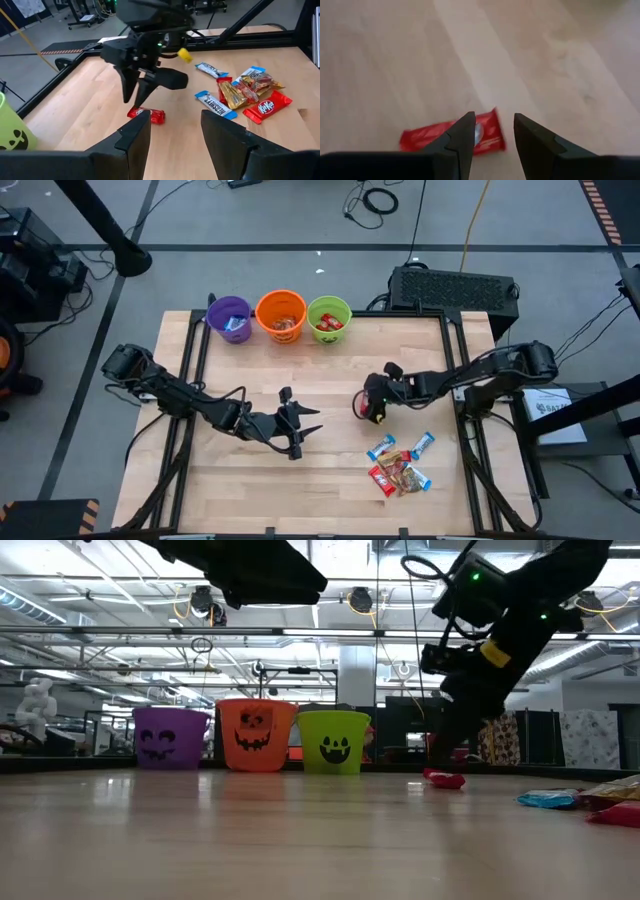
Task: Sort candy by brand, put in halloween buckets
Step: Put the red chocolate bar into the green bucket
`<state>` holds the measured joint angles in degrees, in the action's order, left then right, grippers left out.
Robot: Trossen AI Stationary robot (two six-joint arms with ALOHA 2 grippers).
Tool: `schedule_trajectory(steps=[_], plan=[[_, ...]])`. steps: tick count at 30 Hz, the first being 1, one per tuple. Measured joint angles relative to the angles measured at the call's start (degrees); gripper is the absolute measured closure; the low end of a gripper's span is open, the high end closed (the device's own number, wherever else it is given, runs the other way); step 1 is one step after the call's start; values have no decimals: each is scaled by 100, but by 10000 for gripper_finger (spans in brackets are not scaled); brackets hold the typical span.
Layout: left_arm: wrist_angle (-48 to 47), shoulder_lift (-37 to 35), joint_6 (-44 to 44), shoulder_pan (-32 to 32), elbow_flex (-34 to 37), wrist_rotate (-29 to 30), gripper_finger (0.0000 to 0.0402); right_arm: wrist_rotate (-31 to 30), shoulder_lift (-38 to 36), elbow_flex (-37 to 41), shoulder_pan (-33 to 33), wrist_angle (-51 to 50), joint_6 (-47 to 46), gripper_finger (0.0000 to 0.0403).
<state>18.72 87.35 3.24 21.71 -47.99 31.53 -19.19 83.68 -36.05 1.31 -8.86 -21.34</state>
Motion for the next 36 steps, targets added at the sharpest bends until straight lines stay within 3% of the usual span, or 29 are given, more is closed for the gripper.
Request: schedule_trajectory(steps=[9, 20, 25, 28, 36], plan=[[-28, 0, -86, 0, 0, -2, 219, 456, 11, 5, -175, 85, 92, 275], [-35, 0, -82, 4, 0, -7, 219, 394, 63, 129, -246, 149, -331, 275], [-23, 0, -88, 4, 0, -7, 219, 473, 63, 465, -377, 734, -406, 275], [0, 0, -113, 4, 0, -9, 219, 952, 52, 494, -427, 699, -591, 275], [4, 0, -260, 4, 0, -9, 219, 3247, -12, 494, -410, 678, -1206, 275]])
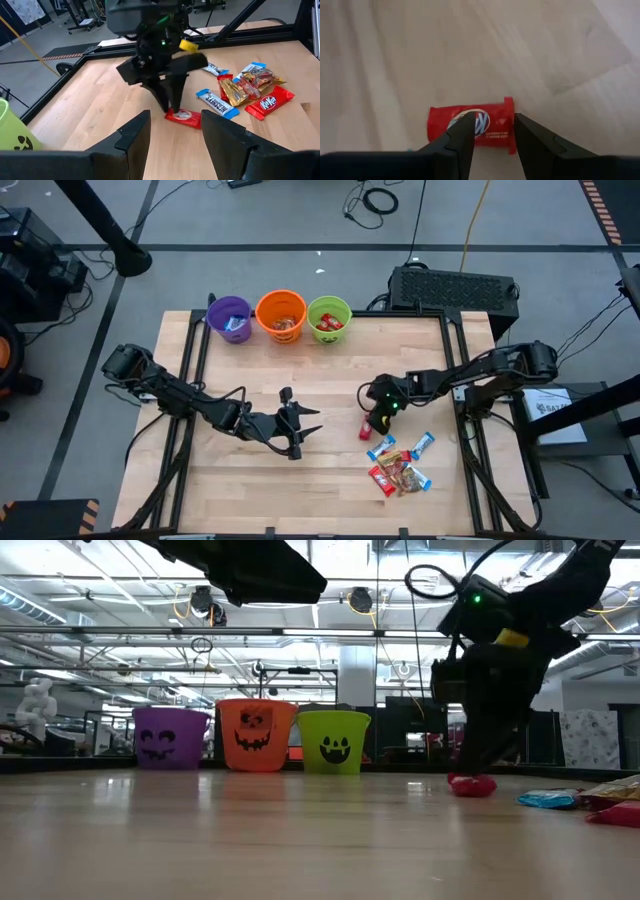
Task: Sort candy by brand, put in halloween buckets
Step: Put the red chocolate bar into the green bucket
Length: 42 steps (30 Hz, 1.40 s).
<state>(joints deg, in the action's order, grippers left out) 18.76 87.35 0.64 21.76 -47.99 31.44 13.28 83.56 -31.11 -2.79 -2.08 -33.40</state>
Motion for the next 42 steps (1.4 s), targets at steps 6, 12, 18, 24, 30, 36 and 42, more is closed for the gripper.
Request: schedule_trajectory(steps=[6, 12, 18, 24, 30, 36, 42], plan=[[2, 0, -8, 0, 0, 0, 219, -191, -209, -2, 202, -66, 10, 290], [0, 0, -8, 0, 0, 0, 219, -352, -154, -2, 383, -163, -28, 358], [2, 0, -8, 0, 0, 0, 219, -980, -139, -4, 609, -279, -173, 353], [2, 0, -8, 0, 0, 0, 219, -1046, -139, -7, 684, -267, -217, 287], [2, 0, -8, 0, 0, 0, 219, -1178, -137, -7, 682, -285, -242, 288], [4, 0, -8, -4, 0, 0, 219, -1207, -137, -7, 676, -287, -121, 385], [4, 0, -107, -4, 0, 0, 219, -1291, -148, -7, 661, -281, 69, 401]])
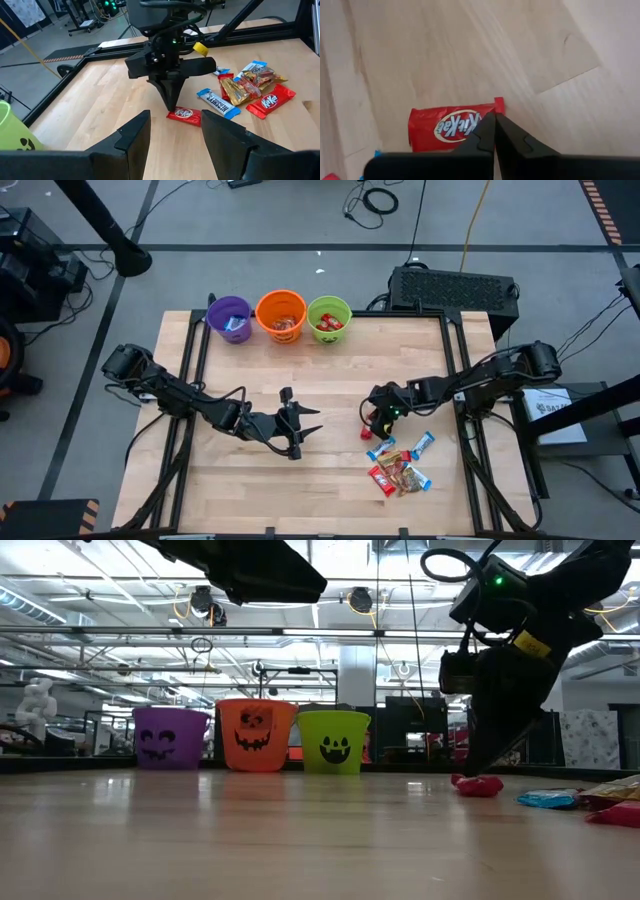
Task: Sort candy by brand, put in halloween buckets
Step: Put the red chocolate bar into the green bucket, then put the top red chocolate bar into the green bucket
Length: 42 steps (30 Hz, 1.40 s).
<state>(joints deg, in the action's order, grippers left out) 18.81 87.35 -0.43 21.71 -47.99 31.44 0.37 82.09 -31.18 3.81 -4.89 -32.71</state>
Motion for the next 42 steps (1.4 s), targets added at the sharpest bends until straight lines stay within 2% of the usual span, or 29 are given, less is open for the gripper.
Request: schedule_trajectory(steps=[5, 9, 13, 19, 23, 28, 34, 36, 39, 42], plan=[[-2, 0, 0, 0, 0, 0, 219, -6, -495, -107, 83, -235, 47, 402], [-28, 0, 2, 0, 0, 0, 219, -653, -868, -167, 640, -813, 94, 402], [-115, 0, 16, 0, 0, 0, 219, -1193, -813, -166, 1503, -1090, 119, 394], [-193, -2, 147, 0, -1, 0, 219, -2009, -413, -166, 2380, -720, -578, 342], [-150, -2, 141, -11, -2, 0, 219, -2361, -57, -166, 2322, -628, -855, 324], [-130, -2, 136, -83, -1, 0, 219, -1857, 413, -166, 2082, -444, -998, 331], [-145, -2, 142, -211, -2, 0, 219, -1738, 725, -166, 1944, 441, -787, 338], [-157, -4, 145, -233, -1, -1, 219, -1904, 811, -168, 1933, 953, -474, 339], [-157, -4, 145, -227, -2, -7, 219, -2537, 892, -173, 1908, 1572, -163, 339], [-166, -4, 145, -223, -1, -32, 219, -2592, 728, -174, 1789, 1663, 96, 339]])
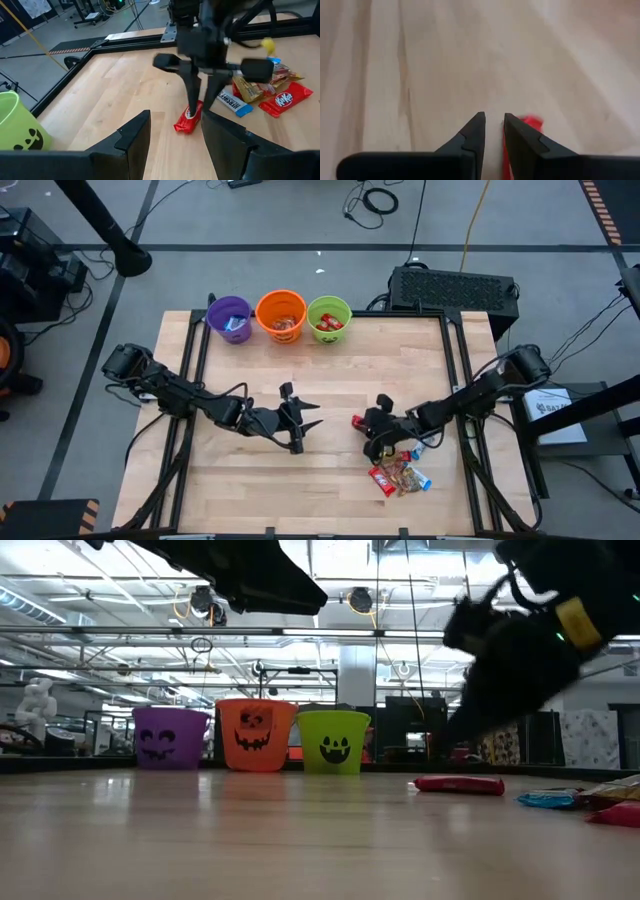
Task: Sort candy by brand, put in halloween buckets
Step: Put the top red chocolate bar into the green bucket
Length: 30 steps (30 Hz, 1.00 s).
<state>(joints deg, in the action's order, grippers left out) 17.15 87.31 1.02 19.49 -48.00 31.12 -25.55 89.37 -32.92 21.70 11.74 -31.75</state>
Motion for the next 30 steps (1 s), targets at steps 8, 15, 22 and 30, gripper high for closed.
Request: schedule_trajectory(steps=[8, 15, 22, 30], plan=[[-22, 0, 4, 13, -1, -133, 219, 81, -805, -29, -10, -1392, 206, 318], [-12, 0, 9, 13, -1, -143, 219, -165, -370, -25, -6, -1624, -26, 176], [45, 0, 11, 13, -1, -156, 219, -132, 181, -25, -71, -1263, -31, 108], [19, 2, 9, 13, -1, -158, 219, 175, 253, -40, -77, -1272, -128, 174]])
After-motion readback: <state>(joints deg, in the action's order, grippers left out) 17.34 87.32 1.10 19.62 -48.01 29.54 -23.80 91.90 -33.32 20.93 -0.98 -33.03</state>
